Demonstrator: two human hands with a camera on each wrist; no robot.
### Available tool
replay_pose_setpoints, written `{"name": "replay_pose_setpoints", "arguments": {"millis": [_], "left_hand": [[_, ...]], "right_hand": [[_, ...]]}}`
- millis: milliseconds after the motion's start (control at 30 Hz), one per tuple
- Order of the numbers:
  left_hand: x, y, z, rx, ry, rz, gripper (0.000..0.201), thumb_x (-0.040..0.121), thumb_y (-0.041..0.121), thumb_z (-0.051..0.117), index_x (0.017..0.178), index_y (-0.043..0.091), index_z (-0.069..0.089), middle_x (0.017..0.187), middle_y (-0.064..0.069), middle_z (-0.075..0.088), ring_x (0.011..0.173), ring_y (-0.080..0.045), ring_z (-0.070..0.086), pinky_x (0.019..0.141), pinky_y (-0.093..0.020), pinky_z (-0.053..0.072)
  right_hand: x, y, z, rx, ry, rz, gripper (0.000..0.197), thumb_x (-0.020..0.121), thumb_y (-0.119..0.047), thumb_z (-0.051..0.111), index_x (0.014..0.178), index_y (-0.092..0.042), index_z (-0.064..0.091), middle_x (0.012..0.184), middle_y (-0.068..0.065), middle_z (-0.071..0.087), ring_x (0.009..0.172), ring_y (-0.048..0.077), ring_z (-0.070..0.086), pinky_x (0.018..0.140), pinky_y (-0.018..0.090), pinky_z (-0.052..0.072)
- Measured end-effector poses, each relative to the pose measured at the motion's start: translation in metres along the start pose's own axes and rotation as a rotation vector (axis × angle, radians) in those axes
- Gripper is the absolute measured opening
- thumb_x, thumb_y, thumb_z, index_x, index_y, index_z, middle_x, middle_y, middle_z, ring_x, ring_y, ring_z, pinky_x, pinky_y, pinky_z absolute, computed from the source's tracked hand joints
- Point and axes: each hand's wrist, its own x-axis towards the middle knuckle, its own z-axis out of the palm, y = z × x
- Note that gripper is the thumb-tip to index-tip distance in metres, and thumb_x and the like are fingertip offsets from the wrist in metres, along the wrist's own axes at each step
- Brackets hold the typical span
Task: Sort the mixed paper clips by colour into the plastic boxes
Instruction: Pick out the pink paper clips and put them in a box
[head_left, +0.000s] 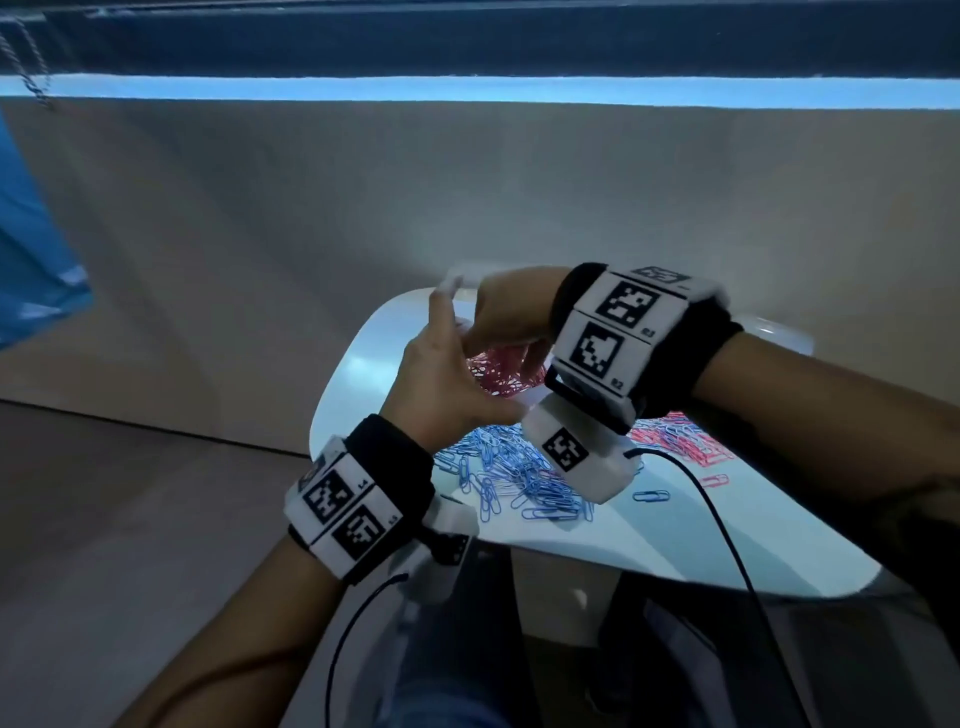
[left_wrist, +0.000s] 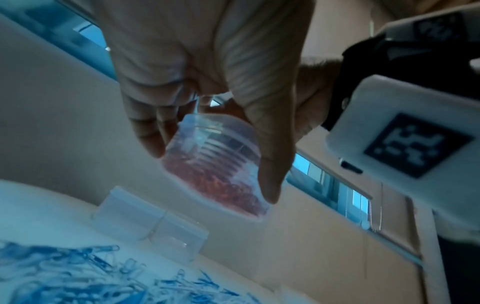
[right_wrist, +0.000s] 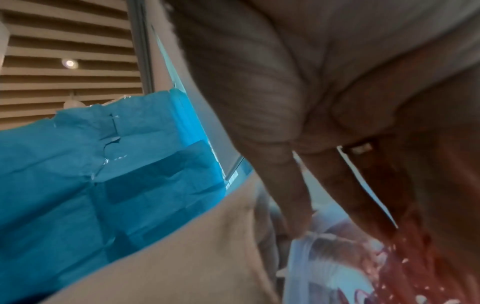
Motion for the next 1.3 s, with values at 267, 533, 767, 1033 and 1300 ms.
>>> {"name": "replay_pose_setpoints", "arguments": {"millis": [267, 533, 767, 1033, 1300], "left_hand": [[-0.008, -0.007, 0.004, -0.111, 0.063, -0.043, 0.118, 0.040, 0.030, 0.085, 0.140, 0.026, 0.022, 0.109, 0.000, 0.053, 0.106, -0.008, 0.054, 0.086, -0.020, 0.044], [0.019, -0.038, -0.019, -0.023, 0.064, -0.212, 0.134, 0.020, 0.056, 0.070, 0.141, 0.016, 0.026, 0.105, -0.004, 0.049, 0.096, -0.016, 0.052, 0.089, -0.026, 0.044], [0.055, -0.072, -0.022, 0.132, 0.087, -0.387, 0.110, 0.054, 0.022, 0.089, 0.143, 0.013, 0.025, 0.131, -0.017, 0.048, 0.119, -0.027, 0.049, 0.102, -0.039, 0.040], [0.061, -0.077, -0.021, 0.287, -0.054, -0.470, 0.116, 0.057, 0.030, 0.088, 0.146, 0.012, 0.016, 0.144, -0.017, 0.037, 0.134, -0.029, 0.035, 0.110, -0.044, 0.030], [0.025, -0.012, 0.002, 0.467, -0.026, 0.037, 0.056, 0.070, 0.031, 0.079, 0.117, 0.011, 0.057, 0.114, -0.011, 0.052, 0.108, -0.027, 0.048, 0.094, -0.034, 0.037]], "right_hand": [[-0.014, 0.020, -0.008, 0.237, 0.346, -0.096, 0.016, 0.085, -0.004, 0.056, 0.094, 0.005, 0.066, 0.077, 0.016, 0.065, 0.070, 0.025, 0.064, 0.060, 0.029, 0.053], [-0.049, 0.117, -0.001, 0.537, 0.538, 0.182, 0.023, 0.087, -0.017, 0.061, 0.066, -0.019, 0.052, 0.065, 0.001, 0.055, 0.052, 0.004, 0.050, 0.046, 0.016, 0.037], [-0.073, 0.161, 0.019, 0.576, 0.470, 0.266, 0.020, 0.088, -0.013, 0.060, 0.070, -0.017, 0.053, 0.067, 0.001, 0.055, 0.056, 0.008, 0.047, 0.044, 0.015, 0.034], [-0.066, 0.158, 0.040, 0.226, 0.260, 0.260, 0.003, 0.082, -0.010, 0.066, 0.082, -0.013, 0.066, 0.065, 0.001, 0.057, 0.059, 0.013, 0.050, 0.045, 0.012, 0.039], [-0.022, 0.131, 0.082, -0.150, 0.081, 0.157, 0.029, 0.074, -0.027, 0.075, 0.093, -0.013, 0.059, 0.092, 0.002, 0.060, 0.086, 0.020, 0.053, 0.067, 0.025, 0.037]]}}
